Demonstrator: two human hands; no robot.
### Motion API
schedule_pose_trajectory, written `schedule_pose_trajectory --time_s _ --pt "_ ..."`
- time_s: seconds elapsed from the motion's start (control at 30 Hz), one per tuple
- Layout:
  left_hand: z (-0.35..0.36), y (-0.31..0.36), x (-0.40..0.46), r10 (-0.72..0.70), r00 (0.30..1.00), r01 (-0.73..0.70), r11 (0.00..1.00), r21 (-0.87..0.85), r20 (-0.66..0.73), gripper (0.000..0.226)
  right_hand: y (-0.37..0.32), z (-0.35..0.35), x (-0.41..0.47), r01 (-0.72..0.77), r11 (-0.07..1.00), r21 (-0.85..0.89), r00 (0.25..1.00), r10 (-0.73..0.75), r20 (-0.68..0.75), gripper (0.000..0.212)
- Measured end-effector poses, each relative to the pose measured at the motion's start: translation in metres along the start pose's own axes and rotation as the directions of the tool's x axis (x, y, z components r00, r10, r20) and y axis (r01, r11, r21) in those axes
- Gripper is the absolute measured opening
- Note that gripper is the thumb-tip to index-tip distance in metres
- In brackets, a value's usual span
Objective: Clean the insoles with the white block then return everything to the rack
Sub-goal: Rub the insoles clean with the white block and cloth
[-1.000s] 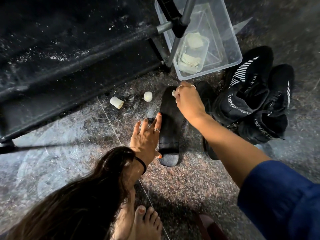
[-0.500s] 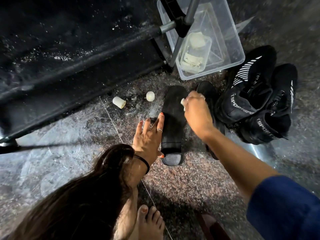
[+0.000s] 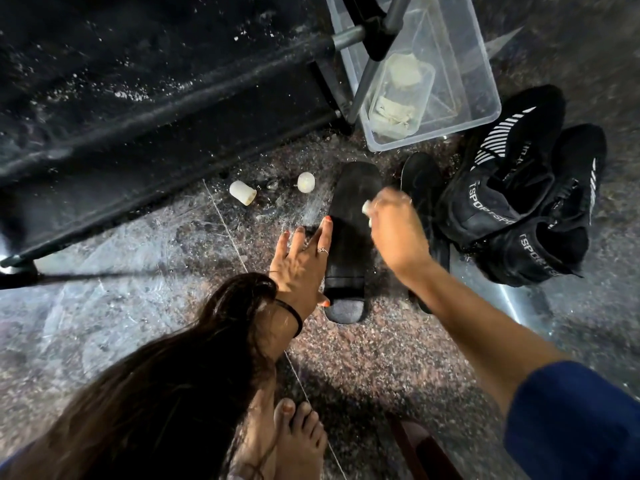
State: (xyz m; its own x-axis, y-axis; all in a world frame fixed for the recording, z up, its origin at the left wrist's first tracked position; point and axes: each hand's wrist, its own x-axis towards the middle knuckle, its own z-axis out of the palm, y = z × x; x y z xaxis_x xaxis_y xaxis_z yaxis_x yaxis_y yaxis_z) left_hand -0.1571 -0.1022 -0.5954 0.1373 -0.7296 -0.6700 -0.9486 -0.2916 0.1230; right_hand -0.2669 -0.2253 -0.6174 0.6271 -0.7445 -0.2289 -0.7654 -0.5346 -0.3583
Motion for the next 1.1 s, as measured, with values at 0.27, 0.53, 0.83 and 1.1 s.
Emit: schedule_pose_trajectory --time_s 0.27,0.53,0.83,1.1 --pt "-0.001 0.001 0.000 -0.012 1.000 0.011 0.999 0.046 0.012 0.130 -0.008 0.002 0.035 0.027 1.000 0.012 0.997 -0.028 0.075 0.015" --pt "0.001 0.000 -0.001 -0.002 1.000 0.003 0.998 0.061 -0.012 0.130 -0.002 -0.001 0.052 0.030 0.999 -0.020 1.000 -0.030 0.006 0.019" --pt "-0.001 0.001 0.001 -0.006 1.000 0.005 0.998 0.062 0.011 0.128 -0.013 0.006 0.041 0.231 0.970 -0.081 0.968 -0.220 0.124 0.031" --pt "0.001 -0.005 0.001 0.033 0.999 -0.030 0.995 0.100 -0.024 0.131 -0.016 0.015 0.038 0.166 0.985 -0.049 0.974 -0.156 0.165 0.026"
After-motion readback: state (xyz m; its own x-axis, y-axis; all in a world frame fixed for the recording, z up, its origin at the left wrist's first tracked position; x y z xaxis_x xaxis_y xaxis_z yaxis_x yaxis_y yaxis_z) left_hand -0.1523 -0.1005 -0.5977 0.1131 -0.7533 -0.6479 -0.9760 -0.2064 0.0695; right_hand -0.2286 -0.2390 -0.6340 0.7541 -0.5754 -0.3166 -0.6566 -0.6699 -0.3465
